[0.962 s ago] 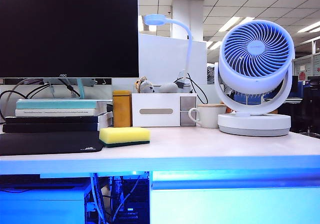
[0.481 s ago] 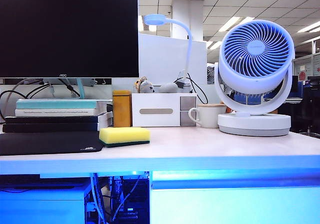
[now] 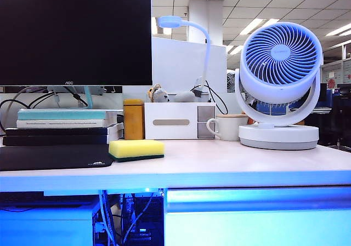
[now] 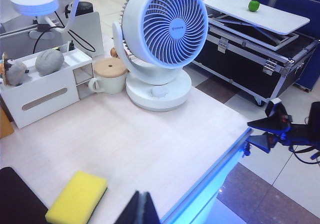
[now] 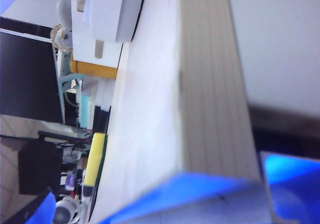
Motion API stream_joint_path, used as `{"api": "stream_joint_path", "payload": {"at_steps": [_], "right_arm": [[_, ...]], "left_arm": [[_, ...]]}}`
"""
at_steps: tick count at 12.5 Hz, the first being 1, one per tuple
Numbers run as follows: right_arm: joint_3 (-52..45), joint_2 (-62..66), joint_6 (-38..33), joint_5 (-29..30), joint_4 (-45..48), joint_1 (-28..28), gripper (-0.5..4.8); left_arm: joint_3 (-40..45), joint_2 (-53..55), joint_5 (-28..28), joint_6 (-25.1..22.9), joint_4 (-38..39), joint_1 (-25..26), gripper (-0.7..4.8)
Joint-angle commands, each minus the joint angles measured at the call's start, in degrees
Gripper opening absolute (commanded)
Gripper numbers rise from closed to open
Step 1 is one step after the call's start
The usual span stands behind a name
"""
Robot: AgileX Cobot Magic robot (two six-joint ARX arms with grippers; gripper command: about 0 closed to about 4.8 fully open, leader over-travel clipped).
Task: Open the drawer, place the cleaning sponge inside, then close the drawer.
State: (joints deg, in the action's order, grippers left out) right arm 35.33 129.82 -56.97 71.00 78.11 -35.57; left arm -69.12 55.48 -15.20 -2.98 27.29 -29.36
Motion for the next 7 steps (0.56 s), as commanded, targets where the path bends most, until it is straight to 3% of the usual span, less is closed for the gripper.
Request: {"api": "stream_joint_path", "payload": {"at_steps": [1,7], "right_arm": [[-0.7,-2.1,-1.2,1.6,2.8,-1.2,4.79],[-8.0,-4.6,-1.5,1.2,2.8,-2.1,4.79]], "left_arm": [[-0.2,-0.1,-0.1,-0.2,-0.3,0.0,-0.06],[-0.2,-0.1,-0.1,-0.2,-0.2,0.0,-0.06]]}}
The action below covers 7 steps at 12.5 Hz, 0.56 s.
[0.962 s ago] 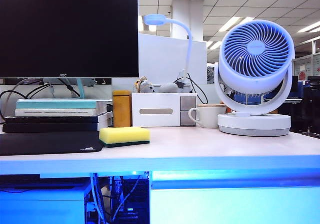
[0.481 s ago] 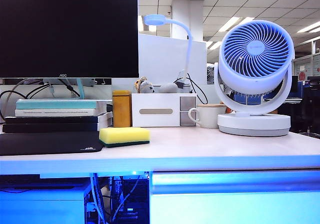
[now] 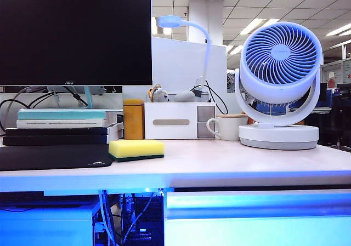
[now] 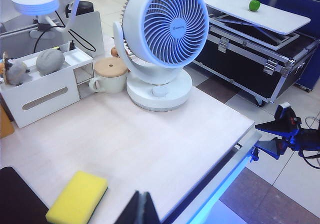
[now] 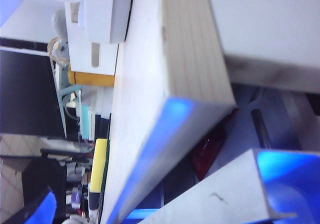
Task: Open the drawer, place the cleaning sponge inside, then close the drawer.
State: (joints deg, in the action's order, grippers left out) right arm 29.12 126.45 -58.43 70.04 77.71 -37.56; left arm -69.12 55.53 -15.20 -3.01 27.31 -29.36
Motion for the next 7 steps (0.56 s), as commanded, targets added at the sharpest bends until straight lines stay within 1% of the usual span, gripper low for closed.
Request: {"api": "stream_joint_path", "payload": {"at_steps": [1,3,7], "right_arm": [[-3.8,-1.7,-0.1,1.7,3.1,-0.2,4.79],[-7.6,-1.8,-0.3,0.6,3.1,-0.2,4.79],[-8.5,-1.8,-0.5,0.2,3.1,-1.4,4.79]], "left_arm": [[-0.2,-0.1,0.0,-0.2,-0.3,0.0,-0.06],[-0.2,-0.1,-0.1,-0.2,-0.2,0.0,-0.06],[-0.2,-0.2,-0.1,-0.2,0.3,0.0,-0.06]]}}
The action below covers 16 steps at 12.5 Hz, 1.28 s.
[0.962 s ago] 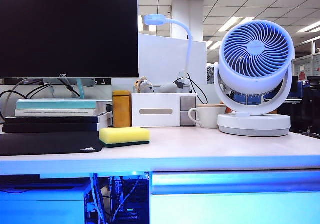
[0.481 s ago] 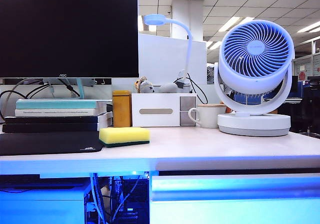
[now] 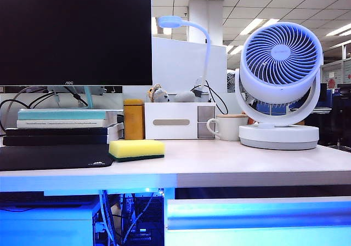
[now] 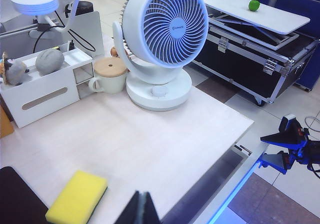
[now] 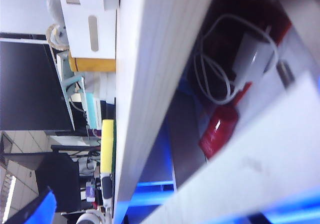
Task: Open the drawer, place the cleaning sponge inside, then close the drawer.
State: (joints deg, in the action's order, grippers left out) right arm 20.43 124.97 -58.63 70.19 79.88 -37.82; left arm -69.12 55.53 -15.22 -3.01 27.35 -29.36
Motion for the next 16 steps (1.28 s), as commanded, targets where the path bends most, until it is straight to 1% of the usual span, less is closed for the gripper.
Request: {"api": "stream_joint_path", "payload": {"at_steps": [1,4,5,8,9,10,11,12,13,14,16], "right_arm": [[0.2,-0.3,-0.6,0.0,0.9,-2.1,4.79],[0.1,-0.3,-1.5,0.0,0.9,-7.2,4.79],[0.2,-0.3,-1.4,-2.0,0.9,-11.0,4.79],[0.2,-0.3,-1.4,-5.4,0.9,-14.9,4.79],[0.2,-0.3,-1.5,-7.6,1.0,-17.3,4.79],[0.3,-0.3,-2.7,-9.8,1.1,-19.5,4.79],[1.6,-0.3,-6.3,-10.7,1.1,-20.9,4.79],[2.8,-0.3,-11.2,-12.7,1.2,-20.9,3.57],[5.0,-0.5,-13.7,-11.1,1.2,-20.7,-0.23],[7.7,-4.8,-13.3,-10.7,1.3,-18.8,-0.05],[10.8,-11.2,-13.1,-12.1,1.3,-16.0,-0.05]], "left_arm": [[-0.2,-0.2,0.0,-0.2,0.4,0.0,-0.06],[-0.2,-0.2,0.0,-0.2,0.3,0.0,-0.06],[-0.2,-0.2,0.0,-0.2,0.4,0.0,-0.06],[-0.2,-0.2,0.0,-0.2,0.4,0.0,-0.06],[-0.2,-0.2,0.0,-0.2,0.4,0.0,-0.06],[-0.2,-0.2,0.0,-0.2,0.4,0.0,-0.06],[-0.2,-0.2,0.0,-0.2,0.4,0.0,-0.06],[-0.2,-0.2,0.0,-0.2,0.4,0.0,-0.06],[-0.2,-0.2,0.0,-0.2,0.4,0.0,-0.06],[-0.2,-0.2,-0.1,-0.2,0.3,0.0,-0.06],[-0.2,-0.2,-0.1,-0.2,-0.2,0.0,-0.06]]}}
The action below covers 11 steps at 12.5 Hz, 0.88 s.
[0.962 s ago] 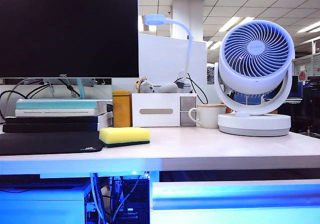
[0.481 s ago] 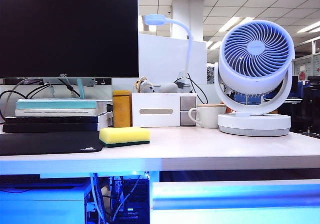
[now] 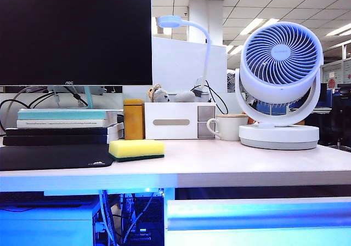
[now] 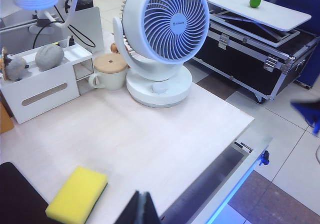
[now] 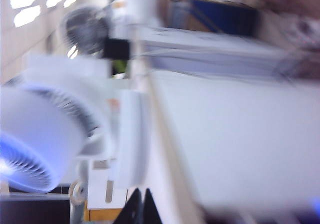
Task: Open the drawer, place the cleaning sponge inside, then close the drawer.
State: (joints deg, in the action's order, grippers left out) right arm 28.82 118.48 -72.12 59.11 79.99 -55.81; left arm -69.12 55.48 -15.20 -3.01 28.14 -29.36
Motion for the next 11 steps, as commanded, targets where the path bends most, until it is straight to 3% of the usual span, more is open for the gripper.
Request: {"api": "stream_joint_path", "payload": {"at_steps": [1,6,10,11], "right_arm": [[3.9,-7.4,0.3,-1.4,1.2,3.4,-0.05],[12.4,-22.1,1.1,-3.9,-0.1,12.3,-0.05],[16.4,-33.6,5.5,-4.7,-11.0,20.4,-0.05],[17.9,-37.5,10.1,-7.0,-18.7,24.8,-0.05]], "left_arm": [[-0.3,-0.1,-0.1,-0.2,-1.3,0.0,-0.06],[-0.3,-0.1,-0.2,0.0,-3.3,0.0,-0.06],[-0.3,-0.2,-0.5,0.0,-5.1,0.0,-0.06],[-0.3,-0.2,-0.5,0.0,-5.1,0.0,-0.06]]}}
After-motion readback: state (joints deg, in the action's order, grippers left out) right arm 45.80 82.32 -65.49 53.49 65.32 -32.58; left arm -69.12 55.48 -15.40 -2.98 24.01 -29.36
